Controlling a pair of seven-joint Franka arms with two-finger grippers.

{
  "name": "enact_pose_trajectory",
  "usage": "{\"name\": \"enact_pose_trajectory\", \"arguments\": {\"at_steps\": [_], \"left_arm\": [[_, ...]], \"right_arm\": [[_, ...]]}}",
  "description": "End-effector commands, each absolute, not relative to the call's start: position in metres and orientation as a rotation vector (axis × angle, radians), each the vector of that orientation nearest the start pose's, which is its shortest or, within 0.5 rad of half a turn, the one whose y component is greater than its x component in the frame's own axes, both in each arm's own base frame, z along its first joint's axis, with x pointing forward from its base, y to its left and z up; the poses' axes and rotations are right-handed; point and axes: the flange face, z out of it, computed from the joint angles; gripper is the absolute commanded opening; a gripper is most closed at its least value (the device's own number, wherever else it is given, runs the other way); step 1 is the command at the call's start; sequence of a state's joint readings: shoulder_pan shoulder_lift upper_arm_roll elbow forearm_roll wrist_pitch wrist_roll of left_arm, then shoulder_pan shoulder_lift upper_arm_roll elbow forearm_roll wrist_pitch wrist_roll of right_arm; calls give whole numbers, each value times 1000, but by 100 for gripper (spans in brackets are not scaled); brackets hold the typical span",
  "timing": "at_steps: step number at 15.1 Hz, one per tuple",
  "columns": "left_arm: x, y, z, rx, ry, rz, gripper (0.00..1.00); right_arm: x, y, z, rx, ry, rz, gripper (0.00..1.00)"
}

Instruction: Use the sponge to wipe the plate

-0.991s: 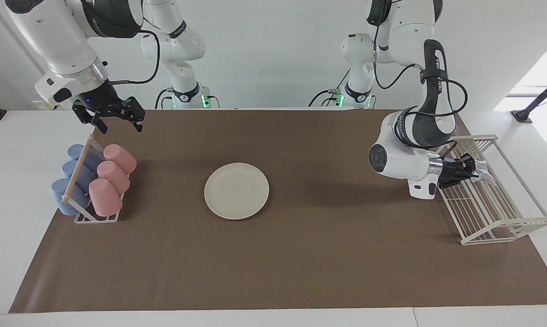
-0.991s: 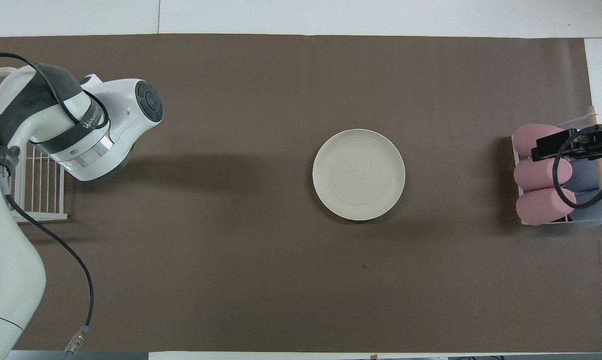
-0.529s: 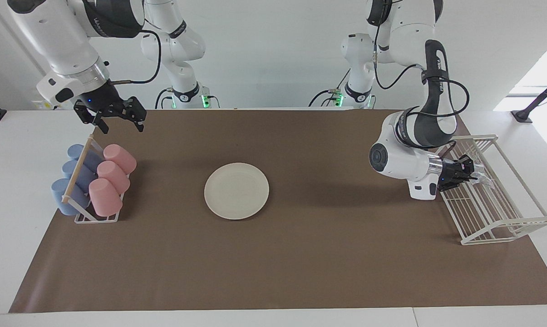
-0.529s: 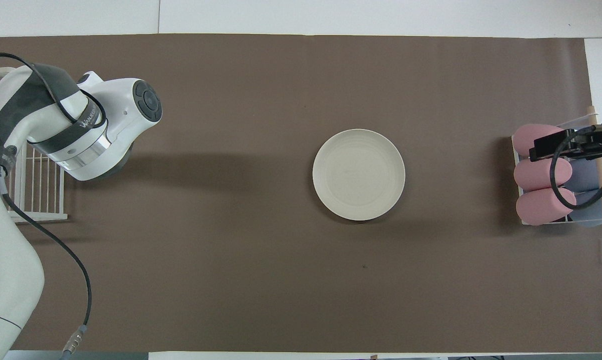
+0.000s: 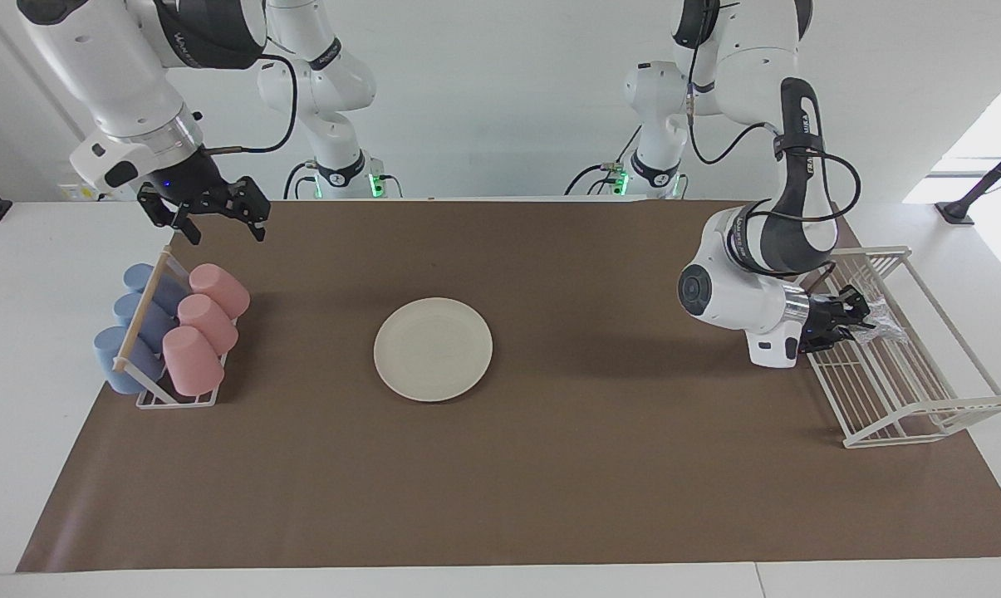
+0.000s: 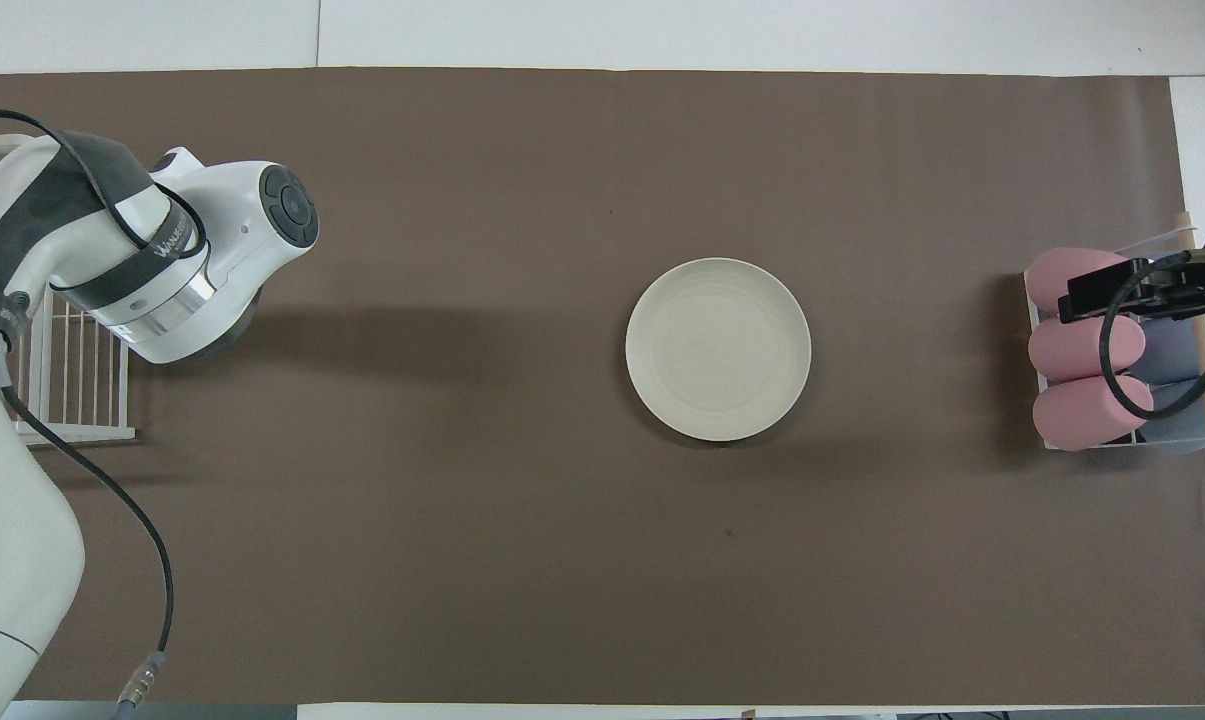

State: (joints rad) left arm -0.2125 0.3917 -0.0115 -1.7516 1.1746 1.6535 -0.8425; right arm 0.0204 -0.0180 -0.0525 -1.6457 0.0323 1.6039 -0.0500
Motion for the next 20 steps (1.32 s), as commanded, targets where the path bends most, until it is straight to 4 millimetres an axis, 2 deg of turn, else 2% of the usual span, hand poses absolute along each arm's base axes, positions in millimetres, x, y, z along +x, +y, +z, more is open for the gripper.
{"name": "enact_pose_trajectory", "arguments": {"at_steps": [1, 5, 7, 8, 10, 12, 15, 16, 18, 20], "left_arm": [[627, -46, 374, -1970, -194, -233, 100], [628, -46, 378, -1978, -200, -234, 100], [627, -43, 388, -2020, -238, -222, 100], [626, -44, 400, -2070, -278, -211, 100], [623, -47, 446, -2233, -294, -146, 100], [612, -37, 487, -2383, -303, -75, 100], [595, -42, 520, -2537, -390, -38, 100], [584, -46, 536, -2627, -435, -22, 100], [564, -38, 566, -2801, -506, 31, 100], [544, -39, 586, -2921, -453, 102, 100]], "right_arm": [[549, -14, 604, -3122, -50, 51, 100], [549, -15, 604, -3124, -30, 52, 100], [549, -14, 604, -3122, -30, 52, 100], [549, -14, 604, -3122, -30, 52, 100], [549, -14, 604, -3122, -30, 54, 100], [549, -14, 604, -3122, -30, 52, 100], [549, -14, 604, -3122, -28, 54, 100], [549, -14, 604, -3122, -26, 56, 100], [549, -14, 604, -3122, -2, 61, 100], [549, -14, 605, -3122, -2, 59, 100]]}}
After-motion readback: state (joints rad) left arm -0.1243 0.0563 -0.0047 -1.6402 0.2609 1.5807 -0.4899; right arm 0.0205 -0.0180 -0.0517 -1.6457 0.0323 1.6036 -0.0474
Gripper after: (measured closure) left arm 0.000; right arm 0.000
